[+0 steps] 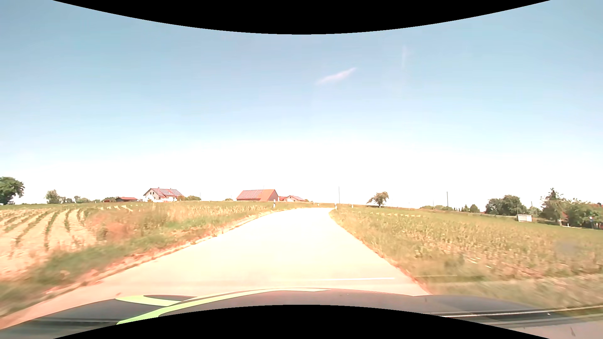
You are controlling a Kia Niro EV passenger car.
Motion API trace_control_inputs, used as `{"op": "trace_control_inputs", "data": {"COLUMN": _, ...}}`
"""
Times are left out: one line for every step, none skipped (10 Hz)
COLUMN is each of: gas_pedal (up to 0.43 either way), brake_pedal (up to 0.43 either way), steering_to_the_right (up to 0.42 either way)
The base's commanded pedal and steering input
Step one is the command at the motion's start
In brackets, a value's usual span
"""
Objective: Follow the waypoints while adhering to traffic rules and regulations
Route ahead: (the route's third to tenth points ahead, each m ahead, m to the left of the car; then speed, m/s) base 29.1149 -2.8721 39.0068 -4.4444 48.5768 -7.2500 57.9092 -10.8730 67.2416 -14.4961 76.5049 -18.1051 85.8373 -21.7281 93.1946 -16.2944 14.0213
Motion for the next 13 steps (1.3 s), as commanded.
{"op": "trace_control_inputs", "data": {"gas_pedal": 0.130, "brake_pedal": 0.000, "steering_to_the_right": 0.005}}
{"op": "trace_control_inputs", "data": {"gas_pedal": 0.118, "brake_pedal": 0.000, "steering_to_the_right": 0.005}}
{"op": "trace_control_inputs", "data": {"gas_pedal": 0.110, "brake_pedal": 0.000, "steering_to_the_right": 0.006}}
{"op": "trace_control_inputs", "data": {"gas_pedal": 0.110, "brake_pedal": 0.000, "steering_to_the_right": 0.007}}
{"op": "trace_control_inputs", "data": {"gas_pedal": 0.098, "brake_pedal": 0.000, "steering_to_the_right": 0.009}}
{"op": "trace_control_inputs", "data": {"gas_pedal": 0.098, "brake_pedal": 0.000, "steering_to_the_right": 0.011}}
{"op": "trace_control_inputs", "data": {"gas_pedal": 0.087, "brake_pedal": 0.000, "steering_to_the_right": 0.014}}
{"op": "trace_control_inputs", "data": {"gas_pedal": 0.079, "brake_pedal": 0.000, "steering_to_the_right": 0.016}}
{"op": "trace_control_inputs", "data": {"gas_pedal": 0.059, "brake_pedal": 0.000, "steering_to_the_right": 0.018}}
{"op": "trace_control_inputs", "data": {"gas_pedal": 0.020, "brake_pedal": 0.000, "steering_to_the_right": 0.020}}
{"op": "trace_control_inputs", "data": {"gas_pedal": 0.000, "brake_pedal": 0.000, "steering_to_the_right": 0.022}}
{"op": "trace_control_inputs", "data": {"gas_pedal": 0.000, "brake_pedal": 0.000, "steering_to_the_right": 0.022}}
{"op": "trace_control_inputs", "data": {"gas_pedal": 0.000, "brake_pedal": 0.000, "steering_to_the_right": 0.022}}
